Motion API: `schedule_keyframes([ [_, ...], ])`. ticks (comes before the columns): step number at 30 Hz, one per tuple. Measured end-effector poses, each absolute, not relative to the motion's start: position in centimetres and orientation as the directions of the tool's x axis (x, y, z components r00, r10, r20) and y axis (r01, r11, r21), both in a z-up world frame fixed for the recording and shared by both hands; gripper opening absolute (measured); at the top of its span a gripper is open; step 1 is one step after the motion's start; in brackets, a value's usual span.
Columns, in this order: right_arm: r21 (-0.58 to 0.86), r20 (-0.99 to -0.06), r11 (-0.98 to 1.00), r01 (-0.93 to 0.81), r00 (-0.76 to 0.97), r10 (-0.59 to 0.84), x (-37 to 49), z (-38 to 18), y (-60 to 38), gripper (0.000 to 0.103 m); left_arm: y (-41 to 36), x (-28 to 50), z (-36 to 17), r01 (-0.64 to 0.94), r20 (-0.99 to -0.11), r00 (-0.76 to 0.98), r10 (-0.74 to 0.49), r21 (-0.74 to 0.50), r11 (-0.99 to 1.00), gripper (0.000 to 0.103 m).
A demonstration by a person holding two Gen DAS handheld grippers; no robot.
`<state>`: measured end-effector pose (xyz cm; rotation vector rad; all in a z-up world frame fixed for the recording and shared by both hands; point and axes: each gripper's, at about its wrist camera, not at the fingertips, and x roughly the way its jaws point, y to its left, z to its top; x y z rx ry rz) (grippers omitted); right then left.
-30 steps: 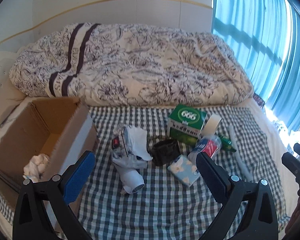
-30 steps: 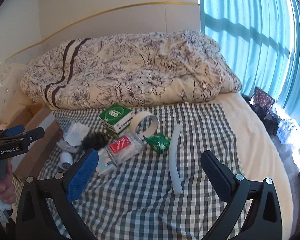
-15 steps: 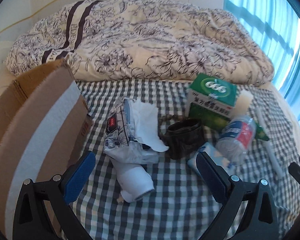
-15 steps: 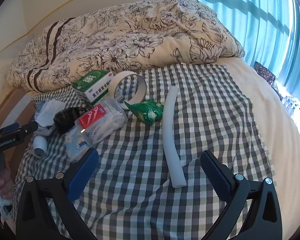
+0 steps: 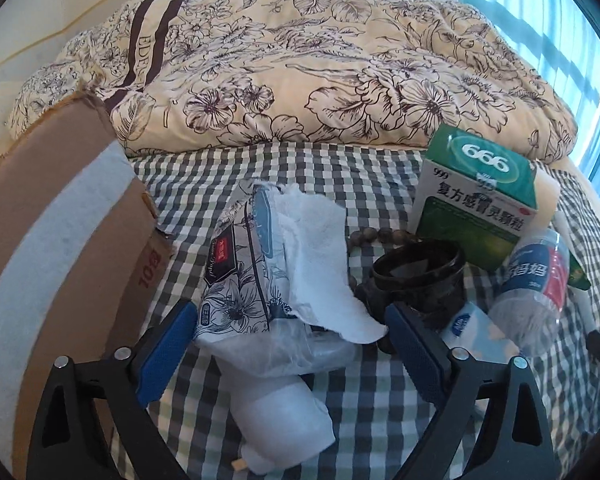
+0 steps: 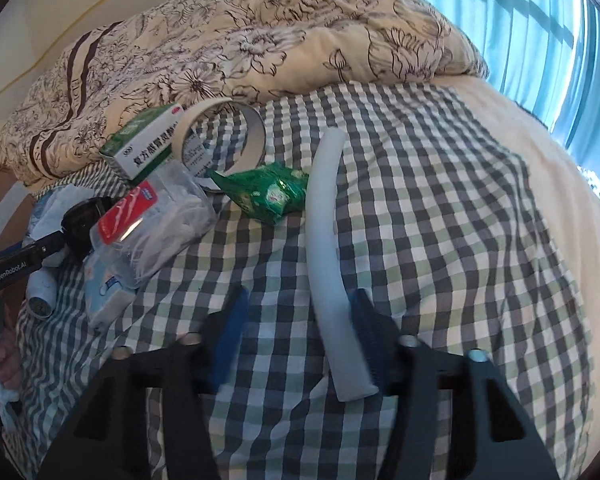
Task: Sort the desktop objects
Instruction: 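Grasp the tissue-wrapped bag with the left gripper while the right gripper grasps the white tube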
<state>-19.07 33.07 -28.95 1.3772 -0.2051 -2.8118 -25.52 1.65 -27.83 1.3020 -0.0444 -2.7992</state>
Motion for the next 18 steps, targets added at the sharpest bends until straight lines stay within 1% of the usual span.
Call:
schedule_keyframes([
  [1,0.114,-0.786,-0.992,-0.054,-0.616,-0.056,-19.1,-29.0,33.1,0.046,1.6,-25.6,-28.0,0.039,-0.761,-0.645,-0.062,0.048,-0.998,0.093],
  [2,0.107,-0.785,-0.993,-0.055,-0.617,-0.051,-19.2,-29.1,33.1,0.041,1.5,-25.7,-28.1,0.040,-0.760,-0.647,-0.063,0.049,-0.998,0.091],
  [3,0.099,-0.786,-0.993,-0.059,-0.616,-0.042,-19.2,-29.1,33.2,0.031,1.5,-25.9,-28.2,0.042,-0.759,-0.647,-0.065,0.050,-0.998,0.087],
  [6,0.087,-0.791,-0.994,-0.071,-0.611,-0.026,-19.2,-29.3,33.6,0.021,1.2,-26.3,-28.5,0.047,-0.758,-0.650,-0.063,0.043,-0.998,0.083],
  [8,0.078,-0.792,-0.994,-0.072,-0.611,-0.018,-19.2,-29.4,33.7,0.017,1.0,-26.4,-28.6,0.047,-0.750,-0.659,-0.059,0.037,-0.998,0.080],
  [13,0.027,-0.796,-0.998,-0.056,-0.605,0.012,-19.2,-29.4,33.0,0.017,1.1,-26.5,-28.6,0.038,-0.743,-0.668,-0.043,0.024,-0.999,0.069],
  [14,0.009,-0.800,-0.999,-0.051,-0.599,0.023,-19.3,-29.5,32.8,0.020,1.1,-26.5,-28.6,0.033,-0.746,-0.665,-0.039,0.022,-0.999,0.064],
  [16,-0.050,-0.803,-0.997,-0.051,-0.591,0.070,-19.6,-29.9,32.3,0.030,1.2,-26.4,-28.6,0.027,-0.748,-0.663,-0.032,0.019,-0.999,0.061],
  [18,-0.055,-0.804,-0.997,-0.052,-0.590,0.075,-19.7,-30.1,32.3,0.031,1.3,-26.3,-28.4,0.020,-0.750,-0.661,-0.025,0.016,-1.000,0.056],
])
